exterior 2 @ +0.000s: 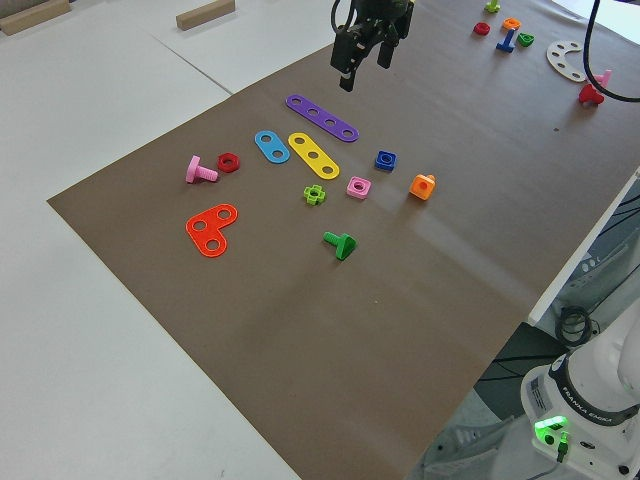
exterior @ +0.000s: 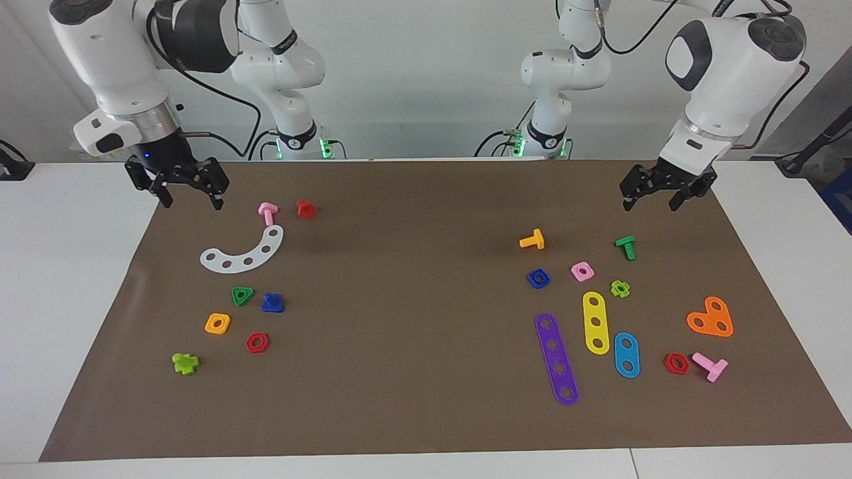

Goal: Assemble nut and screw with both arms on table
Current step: 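Reach the left gripper to the blue nut while the right gripper reaches the bolt, then grasp the blue nut with the left gripper while the right gripper grasps the bolt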

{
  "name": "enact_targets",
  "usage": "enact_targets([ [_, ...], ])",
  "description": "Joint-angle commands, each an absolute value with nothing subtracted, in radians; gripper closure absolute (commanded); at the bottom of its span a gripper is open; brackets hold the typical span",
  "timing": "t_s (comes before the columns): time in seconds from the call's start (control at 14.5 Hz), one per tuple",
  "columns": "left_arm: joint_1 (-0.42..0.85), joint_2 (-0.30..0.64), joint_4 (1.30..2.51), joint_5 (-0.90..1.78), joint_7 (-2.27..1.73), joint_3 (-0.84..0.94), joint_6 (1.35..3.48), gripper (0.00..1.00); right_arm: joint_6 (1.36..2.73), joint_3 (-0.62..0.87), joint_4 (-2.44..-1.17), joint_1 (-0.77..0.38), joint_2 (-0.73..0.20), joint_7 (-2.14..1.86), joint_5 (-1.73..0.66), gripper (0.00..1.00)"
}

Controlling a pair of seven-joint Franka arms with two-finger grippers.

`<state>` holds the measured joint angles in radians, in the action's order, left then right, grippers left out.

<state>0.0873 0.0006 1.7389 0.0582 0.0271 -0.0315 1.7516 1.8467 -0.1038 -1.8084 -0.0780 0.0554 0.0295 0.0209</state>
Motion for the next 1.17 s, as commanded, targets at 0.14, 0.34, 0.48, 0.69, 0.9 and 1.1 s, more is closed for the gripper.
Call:
enact_targets([
  [0.14, 0.169, 0.044, 1.824, 0.103, 0.024, -0.040, 1.905, 0.02, 2.053, -0.100, -1.830, -0.139, -0.157, 0.011, -0.031, 0.00],
  [0.34, 0.210, 0.057, 1.931, 0.109, 0.029, -0.040, 2.043, 0.05, 2.181, -0.098, -1.845, -0.150, -0.257, -0.075, -0.034, 0.00],
  [0.48, 0.221, 0.055, 2.003, 0.109, 0.031, -0.038, 2.118, 0.05, 2.233, -0.098, -1.880, -0.149, -0.290, -0.179, -0.035, 0.00],
  [0.69, 0.273, 0.067, 2.063, 0.109, 0.128, -0.040, 2.219, 0.06, 2.353, -0.100, -1.977, -0.138, -0.295, -0.235, -0.075, 0.01],
  [0.9, 0.298, 0.099, 2.120, 0.109, 0.221, -0.040, 2.312, 0.15, 2.361, -0.100, -1.979, -0.132, -0.320, -0.314, -0.110, 0.27],
  [1.1, 0.313, 0.135, 2.120, 0.107, 0.346, -0.041, 2.322, 0.20, 2.361, -0.100, -1.979, -0.132, -0.322, -0.324, -0.110, 0.50],
])
